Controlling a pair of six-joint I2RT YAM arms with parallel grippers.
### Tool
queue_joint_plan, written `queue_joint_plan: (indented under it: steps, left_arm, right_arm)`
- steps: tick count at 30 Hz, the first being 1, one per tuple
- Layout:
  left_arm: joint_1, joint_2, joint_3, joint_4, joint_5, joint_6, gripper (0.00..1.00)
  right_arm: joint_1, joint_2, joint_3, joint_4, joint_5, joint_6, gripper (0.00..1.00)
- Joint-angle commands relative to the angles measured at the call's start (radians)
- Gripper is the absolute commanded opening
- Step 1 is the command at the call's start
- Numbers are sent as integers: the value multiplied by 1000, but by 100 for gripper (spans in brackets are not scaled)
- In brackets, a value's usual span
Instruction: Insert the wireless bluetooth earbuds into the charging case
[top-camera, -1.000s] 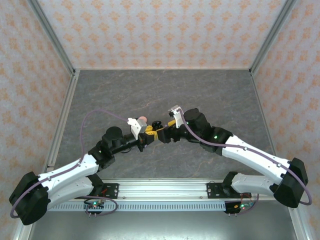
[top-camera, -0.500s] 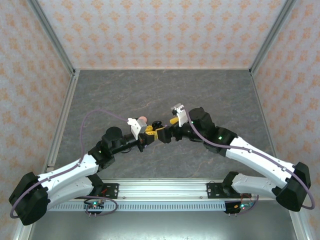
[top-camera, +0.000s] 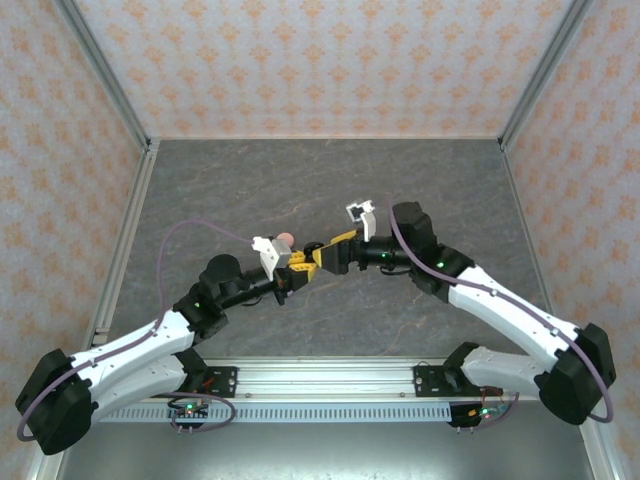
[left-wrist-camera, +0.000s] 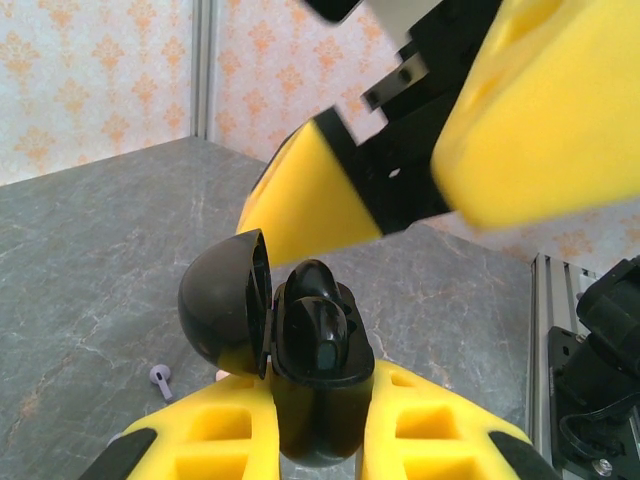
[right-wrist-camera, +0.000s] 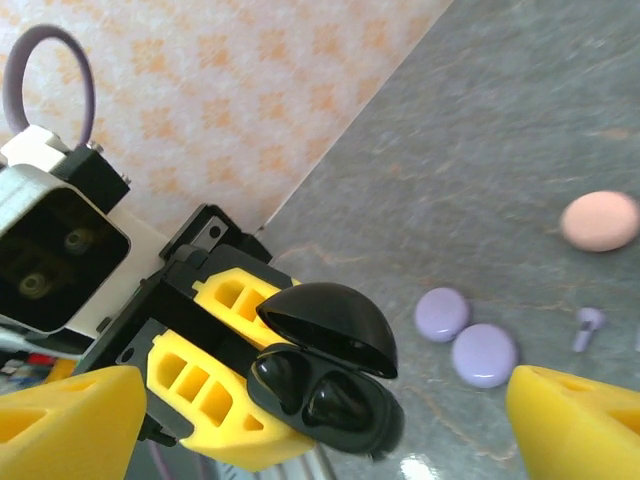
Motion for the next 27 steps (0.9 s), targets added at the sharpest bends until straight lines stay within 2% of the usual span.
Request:
queue_joint_plan:
  steps: [1,5,9,13,16,25,27]
  left_arm:
    - [-2,-13,2,51,34,2,0]
    - [-2,-10,6,44,37,4,0]
    - [-1,-7,5,40,33,5,0]
    - [-2,-6,6,34,28,6,0]
    - [-2,-4,10,24,30,12,0]
    - [-1,15,20,29,39,12,0]
    - [-1,17,19,33,37,10,0]
  right_arm:
    - [3,41,-6,165,-152,74,90]
    - [14,46,12,212,-177,79,83]
    - [15,46,26,235,-211,80,80]
    - [15,40,33,204,-233,52,74]
    - [15,7,32,171,-217,14,72]
    - [15,-82,-33,243,-162,-11,70]
    - [15,-87,-30,189,-129,-34,70]
